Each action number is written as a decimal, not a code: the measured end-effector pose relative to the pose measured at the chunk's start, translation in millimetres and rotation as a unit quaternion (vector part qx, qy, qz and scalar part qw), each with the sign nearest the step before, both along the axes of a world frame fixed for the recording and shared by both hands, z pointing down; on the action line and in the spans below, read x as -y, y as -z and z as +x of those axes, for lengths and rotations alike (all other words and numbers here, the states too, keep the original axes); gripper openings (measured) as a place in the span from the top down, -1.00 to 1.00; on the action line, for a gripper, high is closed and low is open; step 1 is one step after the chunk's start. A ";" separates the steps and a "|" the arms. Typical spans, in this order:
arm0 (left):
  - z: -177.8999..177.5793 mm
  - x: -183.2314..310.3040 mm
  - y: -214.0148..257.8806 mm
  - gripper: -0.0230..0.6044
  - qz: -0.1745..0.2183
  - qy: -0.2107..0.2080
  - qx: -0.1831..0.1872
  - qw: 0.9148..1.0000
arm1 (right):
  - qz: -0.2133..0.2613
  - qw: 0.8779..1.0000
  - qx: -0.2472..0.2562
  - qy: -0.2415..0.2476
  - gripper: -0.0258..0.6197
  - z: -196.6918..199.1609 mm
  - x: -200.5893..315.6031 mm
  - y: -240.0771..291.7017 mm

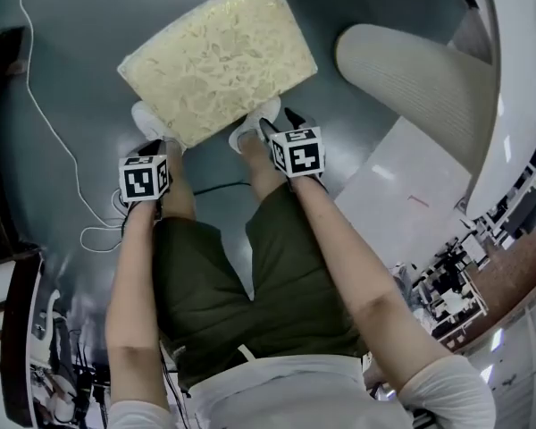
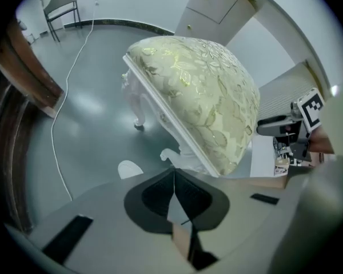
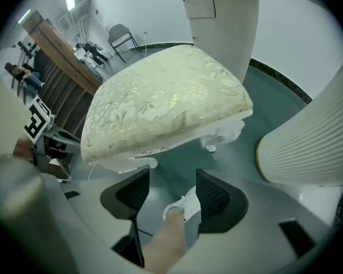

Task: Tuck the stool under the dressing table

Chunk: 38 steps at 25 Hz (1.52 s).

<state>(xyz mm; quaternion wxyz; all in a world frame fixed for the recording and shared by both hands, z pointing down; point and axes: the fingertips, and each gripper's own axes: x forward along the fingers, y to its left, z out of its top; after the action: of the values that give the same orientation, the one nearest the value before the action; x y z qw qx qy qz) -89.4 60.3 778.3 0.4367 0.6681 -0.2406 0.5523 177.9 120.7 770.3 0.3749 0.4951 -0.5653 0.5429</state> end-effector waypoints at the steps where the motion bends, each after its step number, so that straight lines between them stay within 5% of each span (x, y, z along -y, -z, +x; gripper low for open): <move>1: -1.9 9.5 0.2 0.91 0.005 -0.018 -0.002 1.000 | -0.001 1.000 0.006 -0.007 0.10 -13.1 -0.4 0.8; 9: -24.4 91.8 -1.3 0.90 0.043 -0.169 -0.013 0.985 | -0.006 0.998 0.048 -0.051 0.08 -132.9 1.3 5.9; 17: -34.0 151.7 -22.0 0.42 0.080 -0.280 -0.010 0.957 | -0.025 0.995 0.049 -0.089 0.27 -184.6 -0.2 -5.4; 20: -21.8 168.9 -26.5 0.34 0.083 -0.317 -0.026 0.944 | -0.031 0.991 0.063 -0.109 0.06 -201.6 -4.3 -8.0; 23: -7.2 181.6 -28.9 0.31 0.094 -0.350 -0.039 0.931 | -0.033 0.991 0.062 -0.116 0.09 -212.1 -0.8 -12.0; 30: 15.9 187.0 -28.8 0.30 0.127 -0.448 -0.060 0.883 | -0.046 0.985 0.039 -0.164 0.17 -214.5 18.9 -21.2; 34: 15.3 182.6 -26.0 0.47 0.132 -0.454 -0.041 0.880 | -0.045 0.981 0.042 -0.184 0.15 -211.9 20.6 -20.2; 38: 14.3 180.8 -27.3 0.55 0.133 -0.428 -0.035 0.893 | -0.045 0.981 0.048 -0.181 0.15 -211.2 20.1 -22.3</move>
<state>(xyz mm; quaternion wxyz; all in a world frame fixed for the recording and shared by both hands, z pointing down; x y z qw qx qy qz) -75.2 -120.6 805.6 0.0737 0.7775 0.0128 0.6245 -33.2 100.6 792.6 0.2649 0.5448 -0.4587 0.6501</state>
